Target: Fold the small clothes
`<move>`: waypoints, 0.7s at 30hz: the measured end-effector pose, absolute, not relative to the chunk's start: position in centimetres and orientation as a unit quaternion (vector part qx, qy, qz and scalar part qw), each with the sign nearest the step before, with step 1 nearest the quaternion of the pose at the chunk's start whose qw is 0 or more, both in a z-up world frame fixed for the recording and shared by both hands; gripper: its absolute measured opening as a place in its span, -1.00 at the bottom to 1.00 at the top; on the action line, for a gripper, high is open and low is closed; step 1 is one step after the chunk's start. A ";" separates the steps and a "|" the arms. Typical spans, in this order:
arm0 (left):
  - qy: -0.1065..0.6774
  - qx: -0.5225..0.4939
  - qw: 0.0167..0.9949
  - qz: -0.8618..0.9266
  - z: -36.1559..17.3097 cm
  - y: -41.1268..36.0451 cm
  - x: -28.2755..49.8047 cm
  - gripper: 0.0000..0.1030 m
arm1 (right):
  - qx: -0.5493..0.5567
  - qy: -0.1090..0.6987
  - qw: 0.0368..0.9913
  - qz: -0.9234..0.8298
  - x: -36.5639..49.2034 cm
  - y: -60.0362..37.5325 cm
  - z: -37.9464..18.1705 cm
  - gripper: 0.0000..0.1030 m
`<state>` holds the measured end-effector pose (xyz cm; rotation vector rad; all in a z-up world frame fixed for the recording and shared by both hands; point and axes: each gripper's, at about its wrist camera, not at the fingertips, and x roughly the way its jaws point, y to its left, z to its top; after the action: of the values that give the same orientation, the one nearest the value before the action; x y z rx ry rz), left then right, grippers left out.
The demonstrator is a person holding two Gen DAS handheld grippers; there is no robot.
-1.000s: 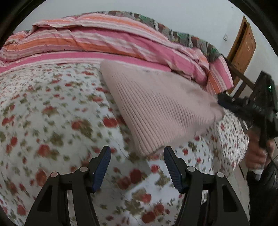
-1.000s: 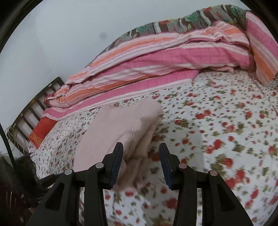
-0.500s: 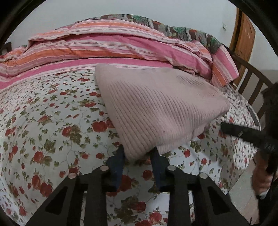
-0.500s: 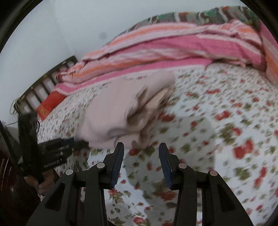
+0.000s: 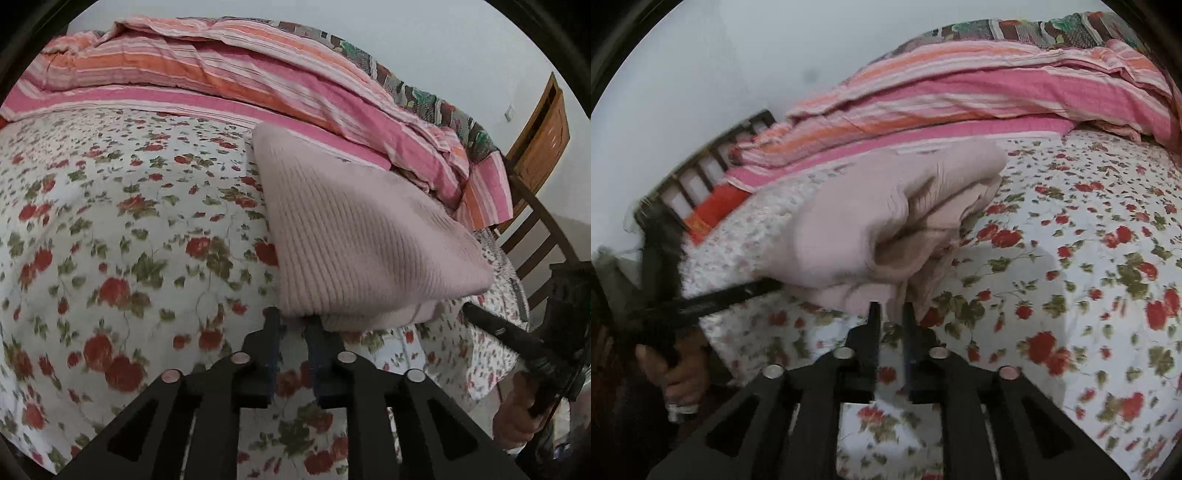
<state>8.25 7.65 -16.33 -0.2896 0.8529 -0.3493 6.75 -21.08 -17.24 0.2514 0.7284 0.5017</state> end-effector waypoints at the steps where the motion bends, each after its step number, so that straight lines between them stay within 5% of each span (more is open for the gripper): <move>1: 0.407 -0.138 0.888 -0.165 -16.4 7.6 8.2 -0.63 | 0.128 0.337 0.902 0.240 6.4 -21.6 -16.4 -0.30; 2: 0.406 -0.134 0.889 -0.163 -16.5 7.4 8.2 -0.62 | 0.135 0.319 0.907 0.238 6.3 -22.1 -15.5 -0.14; 8: 0.412 -0.125 0.889 -0.160 -16.6 6.5 8.9 -0.62 | 0.181 0.297 0.916 0.199 9.7 -21.6 -13.4 -0.11; 10: 0.415 -0.124 0.887 -0.157 -16.6 6.5 9.1 -0.62 | 0.175 0.329 0.914 0.162 12.3 -20.7 -14.3 -0.25; 11: 0.418 -0.126 0.886 -0.156 -16.6 6.5 9.1 -0.62 | 0.173 0.345 0.909 0.157 13.4 -20.2 -14.7 -0.68; 12: 0.419 -0.126 0.885 -0.157 -16.6 6.6 9.1 -0.62 | 0.174 0.351 0.905 0.163 13.8 -19.9 -14.9 -0.81; 17: 0.411 -0.112 0.889 -0.166 -16.1 7.0 8.6 -0.62 | 0.152 0.256 0.933 0.204 10.5 -20.5 -12.2 -0.91; 21: 0.394 -0.124 0.892 -0.184 -15.8 8.4 7.7 -0.62 | 0.187 0.323 0.913 0.165 11.1 -22.6 -15.9 -0.91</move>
<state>7.75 8.37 -15.80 -0.2575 0.8187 -0.3812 11.15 -22.61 -15.89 0.3858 0.6654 0.3397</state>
